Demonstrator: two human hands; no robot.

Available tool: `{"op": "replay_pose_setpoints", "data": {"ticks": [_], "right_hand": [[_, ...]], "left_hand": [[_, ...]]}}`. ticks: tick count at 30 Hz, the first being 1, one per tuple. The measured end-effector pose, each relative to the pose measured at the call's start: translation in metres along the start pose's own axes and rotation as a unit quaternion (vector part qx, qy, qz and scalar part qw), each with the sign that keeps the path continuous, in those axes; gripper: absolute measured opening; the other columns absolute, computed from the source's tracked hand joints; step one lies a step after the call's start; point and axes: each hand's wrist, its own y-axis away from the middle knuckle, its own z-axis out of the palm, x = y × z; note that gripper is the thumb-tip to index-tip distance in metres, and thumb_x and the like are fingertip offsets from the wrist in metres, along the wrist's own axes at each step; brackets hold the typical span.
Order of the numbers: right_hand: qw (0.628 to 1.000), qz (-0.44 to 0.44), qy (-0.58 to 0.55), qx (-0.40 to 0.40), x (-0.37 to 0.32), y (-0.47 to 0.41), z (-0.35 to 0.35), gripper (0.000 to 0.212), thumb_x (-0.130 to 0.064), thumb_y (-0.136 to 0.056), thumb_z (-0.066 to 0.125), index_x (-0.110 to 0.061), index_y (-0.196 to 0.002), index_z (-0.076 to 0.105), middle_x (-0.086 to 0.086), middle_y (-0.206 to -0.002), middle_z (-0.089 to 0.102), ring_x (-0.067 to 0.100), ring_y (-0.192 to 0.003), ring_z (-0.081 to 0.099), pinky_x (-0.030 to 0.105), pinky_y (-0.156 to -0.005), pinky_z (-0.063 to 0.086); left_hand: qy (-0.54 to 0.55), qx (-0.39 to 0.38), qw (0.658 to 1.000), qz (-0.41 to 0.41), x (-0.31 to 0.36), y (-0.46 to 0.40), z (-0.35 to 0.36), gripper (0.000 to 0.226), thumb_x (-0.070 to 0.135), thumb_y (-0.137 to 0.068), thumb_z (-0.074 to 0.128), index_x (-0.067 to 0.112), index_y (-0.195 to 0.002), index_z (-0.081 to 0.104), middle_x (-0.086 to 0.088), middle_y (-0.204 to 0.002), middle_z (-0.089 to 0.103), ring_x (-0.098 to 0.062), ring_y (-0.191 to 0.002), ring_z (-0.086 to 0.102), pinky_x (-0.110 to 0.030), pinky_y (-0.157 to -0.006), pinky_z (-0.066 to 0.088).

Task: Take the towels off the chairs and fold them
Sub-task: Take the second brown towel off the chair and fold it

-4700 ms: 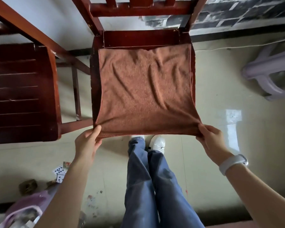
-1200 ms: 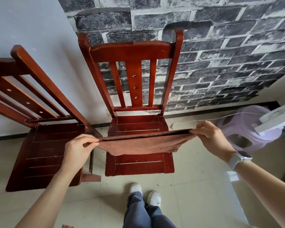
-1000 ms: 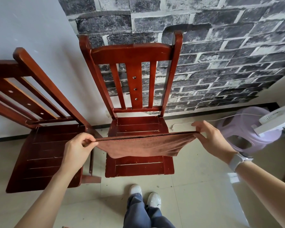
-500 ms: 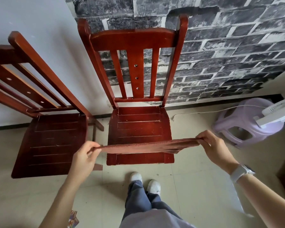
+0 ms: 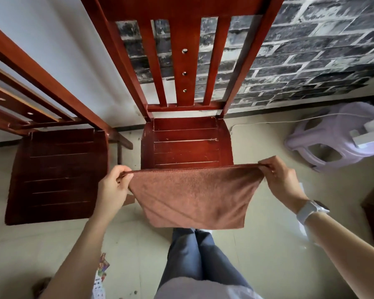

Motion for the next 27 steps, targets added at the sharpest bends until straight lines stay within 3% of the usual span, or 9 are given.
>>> {"op": "replay_pose_setpoints", "data": {"ticks": [5, 8, 11, 14, 22, 27], "right_hand": [[0.999, -0.005, 0.037, 0.000, 0.012, -0.087, 0.045, 0.009, -0.002, -0.084, 0.059, -0.001, -0.090, 0.067, 0.016, -0.090, 0.067, 0.035, -0.081, 0.064, 0.036, -0.074, 0.047], [0.998, -0.005, 0.062, -0.005, 0.023, -0.135, 0.075, 0.011, 0.000, -0.084, 0.058, 0.001, -0.089, 0.068, 0.020, -0.093, 0.063, 0.037, -0.082, 0.061, 0.037, -0.075, 0.046], [0.996, -0.003, 0.093, -0.003, 0.035, -0.167, 0.098, 0.015, -0.002, -0.086, 0.055, 0.001, -0.093, 0.067, 0.022, -0.096, 0.062, 0.039, -0.087, 0.059, 0.039, -0.077, 0.045], [0.993, 0.005, 0.115, 0.010, 0.043, -0.186, 0.110, 0.019, -0.006, -0.088, 0.050, -0.003, -0.096, 0.067, 0.020, -0.098, 0.063, 0.039, -0.089, 0.059, 0.040, -0.075, 0.046], [0.986, -0.020, 0.119, 0.111, 0.039, -0.215, 0.114, 0.023, -0.006, -0.089, 0.046, -0.001, -0.100, 0.065, 0.022, -0.098, 0.059, 0.040, -0.089, 0.057, 0.040, -0.071, 0.047], [0.983, -0.067, 0.133, 0.109, 0.045, -0.207, 0.115, 0.021, 0.000, -0.089, 0.047, 0.005, -0.101, 0.064, 0.026, -0.096, 0.058, 0.043, -0.089, 0.056, 0.041, -0.072, 0.048]], "left_hand": [[-0.018, -0.016, 1.000, -0.002, -0.024, -0.092, 0.027, 0.015, 0.001, -0.082, 0.063, -0.002, -0.096, 0.065, -0.008, -0.089, 0.064, -0.019, -0.083, 0.058, -0.025, -0.077, 0.042], [-0.029, -0.024, 0.999, -0.005, -0.043, -0.146, 0.049, 0.015, 0.004, -0.080, 0.066, 0.001, -0.094, 0.068, -0.009, -0.090, 0.068, -0.021, -0.084, 0.062, -0.019, -0.075, 0.044], [-0.037, -0.015, 0.999, -0.003, -0.054, -0.187, 0.070, 0.012, 0.010, -0.080, 0.068, 0.009, -0.091, 0.071, -0.002, -0.087, 0.068, -0.022, -0.085, 0.064, -0.027, -0.079, 0.047], [-0.040, 0.002, 0.999, 0.008, -0.053, -0.211, 0.086, 0.015, 0.009, -0.081, 0.066, 0.004, -0.095, 0.070, -0.009, -0.094, 0.070, -0.018, -0.085, 0.060, -0.023, -0.078, 0.040], [-0.017, 0.088, 0.995, 0.036, -0.039, -0.243, 0.101, 0.018, 0.013, -0.083, 0.064, 0.007, -0.098, 0.070, -0.013, -0.093, 0.070, -0.023, -0.084, 0.062, -0.024, -0.078, 0.043], [-0.037, 0.076, 0.992, 0.096, -0.045, -0.233, 0.096, 0.014, 0.007, -0.082, 0.064, 0.004, -0.094, 0.069, -0.014, -0.088, 0.070, -0.025, -0.078, 0.063, -0.027, -0.076, 0.046]]}}
